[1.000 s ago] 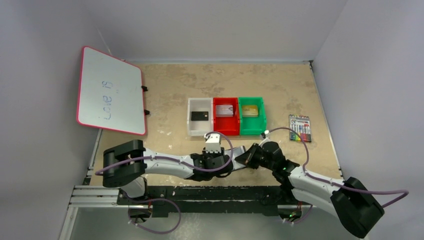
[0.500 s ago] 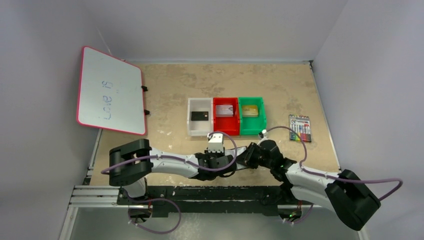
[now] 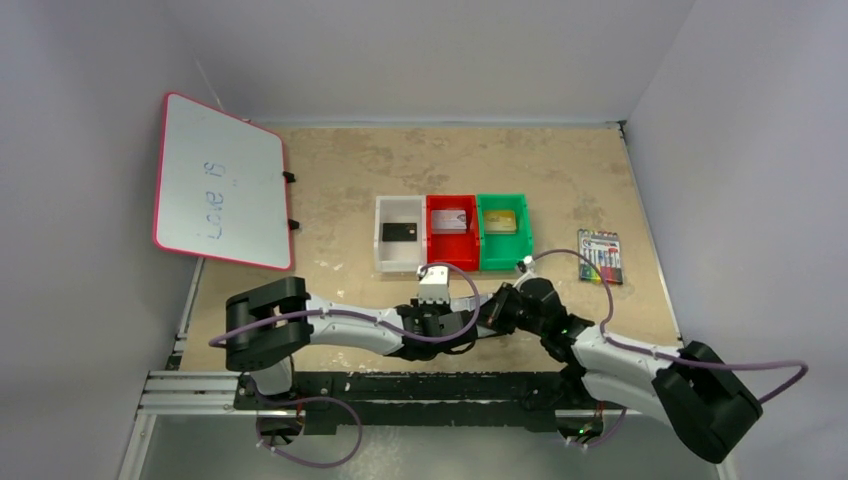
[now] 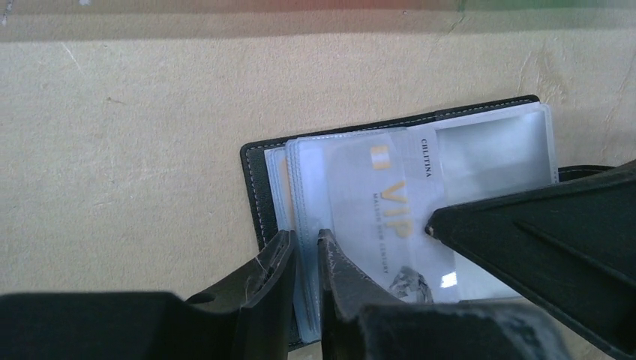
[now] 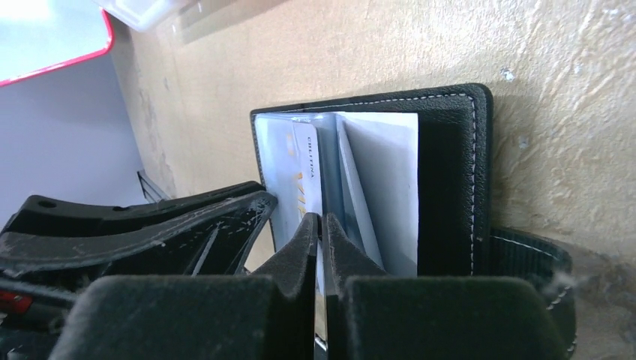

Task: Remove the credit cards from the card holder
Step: Remove the credit card from the card holder.

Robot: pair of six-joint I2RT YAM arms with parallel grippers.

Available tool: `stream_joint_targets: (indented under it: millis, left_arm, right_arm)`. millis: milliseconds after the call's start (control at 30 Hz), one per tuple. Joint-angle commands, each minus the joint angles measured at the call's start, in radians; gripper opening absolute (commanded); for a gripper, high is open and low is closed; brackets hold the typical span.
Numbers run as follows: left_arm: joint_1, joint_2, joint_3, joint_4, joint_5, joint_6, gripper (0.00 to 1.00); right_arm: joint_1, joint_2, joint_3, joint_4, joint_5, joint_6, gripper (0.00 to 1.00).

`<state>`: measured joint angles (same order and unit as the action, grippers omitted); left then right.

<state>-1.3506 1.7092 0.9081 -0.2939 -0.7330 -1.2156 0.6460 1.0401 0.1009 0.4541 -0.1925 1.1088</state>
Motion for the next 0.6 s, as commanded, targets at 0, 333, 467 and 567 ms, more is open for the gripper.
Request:
stream_joint_targets:
  millis: [0, 333, 467, 567]
  left_arm:
    - [0.003, 0.033, -0.013, -0.110, -0.012, -0.010, 0.15]
    - [0.014, -0.011, -0.036, -0.072, -0.040, 0.066, 0.13]
    - [0.013, -0.036, -0.032, -0.084, -0.060, 0.095, 0.18]
    - [0.016, -0.071, -0.020, -0.096, -0.069, 0.105, 0.29]
  right_arm:
    - [0.001, -0.102, 0.018, -0.135, 0.092, -0.006, 0.00]
    - [0.001, -0.232, -0.015, -0.248, 0.108, 0.011, 0.00]
    - [0.002, -0.234, -0.004, -0.230, 0.075, 0.011, 0.00]
    - [0.001, -0.218, -0.013, -0.188, 0.058, 0.029, 0.00]
